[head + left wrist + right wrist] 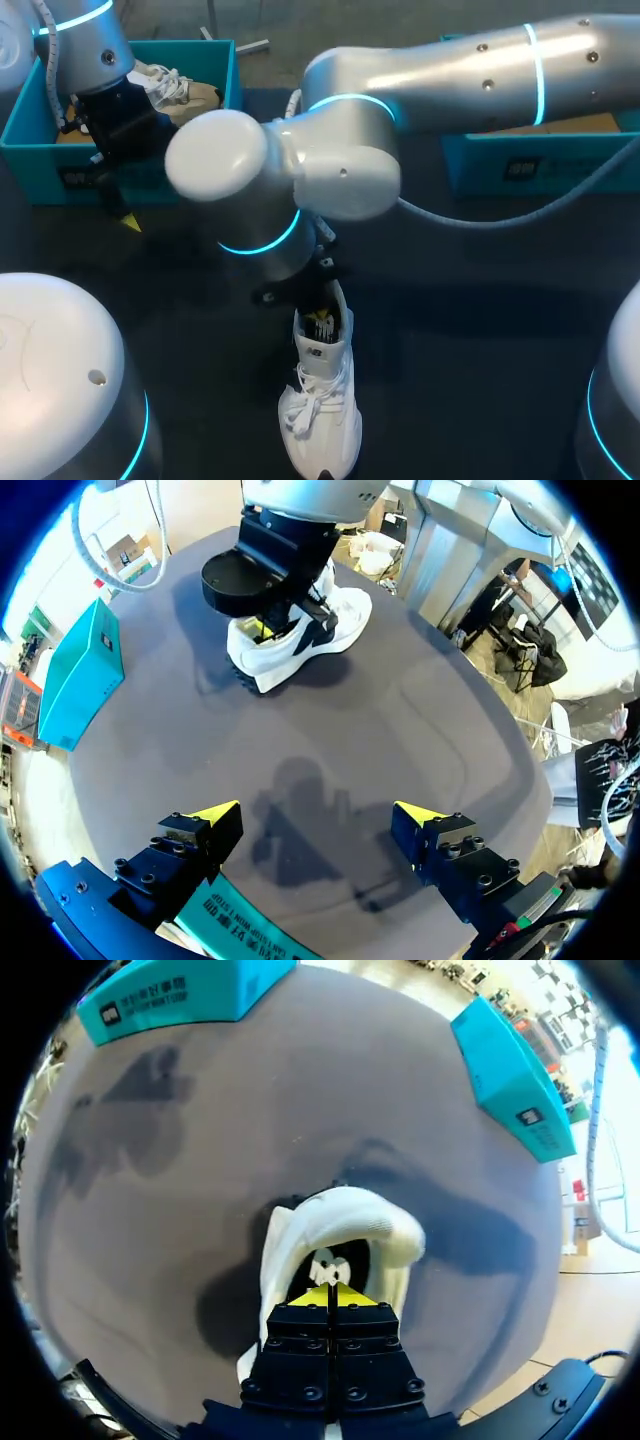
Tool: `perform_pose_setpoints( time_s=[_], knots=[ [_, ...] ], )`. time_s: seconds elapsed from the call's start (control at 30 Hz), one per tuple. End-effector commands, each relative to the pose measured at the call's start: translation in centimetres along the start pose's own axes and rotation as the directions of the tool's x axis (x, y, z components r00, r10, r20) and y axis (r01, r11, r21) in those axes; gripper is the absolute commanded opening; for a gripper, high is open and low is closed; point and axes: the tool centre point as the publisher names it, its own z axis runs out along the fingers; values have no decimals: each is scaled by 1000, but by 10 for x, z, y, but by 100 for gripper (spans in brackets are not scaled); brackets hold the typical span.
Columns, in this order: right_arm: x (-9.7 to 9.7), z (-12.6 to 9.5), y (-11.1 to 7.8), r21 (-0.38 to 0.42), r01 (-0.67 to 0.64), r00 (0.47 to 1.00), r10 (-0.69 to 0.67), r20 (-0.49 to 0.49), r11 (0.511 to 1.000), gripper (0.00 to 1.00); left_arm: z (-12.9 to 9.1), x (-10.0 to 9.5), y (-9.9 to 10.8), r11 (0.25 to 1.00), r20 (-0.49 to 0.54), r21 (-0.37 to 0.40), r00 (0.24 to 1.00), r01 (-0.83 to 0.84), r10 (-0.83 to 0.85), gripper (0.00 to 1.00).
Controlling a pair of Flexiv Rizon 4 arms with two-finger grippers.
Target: Take the shoe out of the shoebox, open the shoe tongue, remove and reinsert the insole, then place the shoe into the shoebox
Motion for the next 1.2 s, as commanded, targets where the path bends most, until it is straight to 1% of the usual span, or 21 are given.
perform_pose_setpoints(
  time_s=[0.03, 0.1, 0.27, 0.33, 0.57, 0.67, 0.77, 0.93, 1.1, 1.13, 1.2],
  knots=[
    [1, 30, -5, 48, -632, 770, 633, -74, 774, 0, 0, 1, 0, 1000, 0, -2, 1000, 1, -1, 100],
    [3, 39, -6, 78, -628, 770, 632, -83, 775, 0, 0, 1, 0, 1000, 0, -2, 1000, 1, -1, 100],
    [6, 54, -8, 117, -632, 757, 643, -117, 766, 0, 0, 1, 0, 1000, 0, -2, 1000, 1, -1, 100],
    [7, 51, -9, 118, -631, 758, 642, -115, 767, 0, 0, 1, 0, 1000, 0, -2, 1000, 1, -1, 100],
    [1, 21, -10, 59, -636, 765, 638, -83, 770, 0, 0, 1, 0, 1000, 0, -2, 1000, 1, -1, 100],
    [0, 15, -10, 52, -631, 771, 634, -65, 774, 0, 0, 1, 0, 1000, 0, -2, 1000, 1, -1, 100],
    [0, 17, -12, 56, -633, 769, 636, -63, 772, 0, 0, 1, 0, 1000, 0, -2, 1000, 1, -1, 100],
    [4, 31, -17, 105, -638, 760, 646, -72, 763, 0, 0, 1, 0, 1000, 0, -2, 1000, 1, -1, 100],
    [10, 45, -21, 150, -634, 753, 650, -106, 759, 0, 0, 1, 0, 1000, 0, -2, 1000, 1, -1, 100],
    [10, 46, -21, 152, -634, 751, 651, -110, 758, 0, 0, 1, 0, 1000, 0, -2, 1000, 1, -1, 100],
    [10, 40, -22, 152, -634, 751, 651, -111, 758, 0, 0, 1, 0, 1000, 0, -2, 1000, 1, -1, 100]
  ],
)
